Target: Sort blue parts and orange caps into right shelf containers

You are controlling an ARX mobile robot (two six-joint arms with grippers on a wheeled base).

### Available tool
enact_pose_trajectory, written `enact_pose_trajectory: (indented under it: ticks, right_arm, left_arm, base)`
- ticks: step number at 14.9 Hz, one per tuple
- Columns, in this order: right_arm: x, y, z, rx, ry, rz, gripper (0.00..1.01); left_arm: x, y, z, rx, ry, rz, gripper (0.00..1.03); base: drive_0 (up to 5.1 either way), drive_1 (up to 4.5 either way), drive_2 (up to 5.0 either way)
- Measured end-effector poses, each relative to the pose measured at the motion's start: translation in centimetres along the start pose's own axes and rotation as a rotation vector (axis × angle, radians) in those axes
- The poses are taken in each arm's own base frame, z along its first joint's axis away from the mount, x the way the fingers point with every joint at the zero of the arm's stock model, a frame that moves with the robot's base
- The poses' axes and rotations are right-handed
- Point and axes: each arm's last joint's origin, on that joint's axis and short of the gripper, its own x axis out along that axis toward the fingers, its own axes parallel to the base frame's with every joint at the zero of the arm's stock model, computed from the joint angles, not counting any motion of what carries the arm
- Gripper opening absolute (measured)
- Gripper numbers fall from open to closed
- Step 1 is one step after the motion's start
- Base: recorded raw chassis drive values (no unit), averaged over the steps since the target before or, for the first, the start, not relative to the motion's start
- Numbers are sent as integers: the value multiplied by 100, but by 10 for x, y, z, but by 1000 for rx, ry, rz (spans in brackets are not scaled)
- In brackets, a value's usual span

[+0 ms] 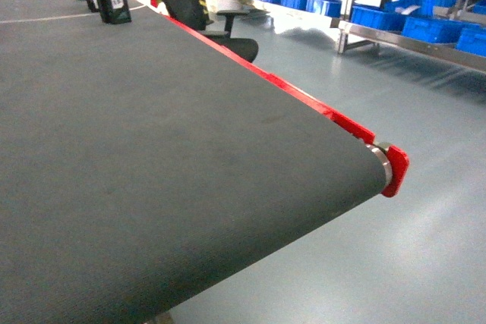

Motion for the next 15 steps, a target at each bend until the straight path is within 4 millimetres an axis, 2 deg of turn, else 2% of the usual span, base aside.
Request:
enact_pose_trajectory:
  ticks: [15]
  right_arm:
    - [0, 0, 0, 0, 0, 0, 45]
  left_arm:
    - [0, 0, 0, 0, 0, 0, 43]
  base:
    - [-157, -157, -157]
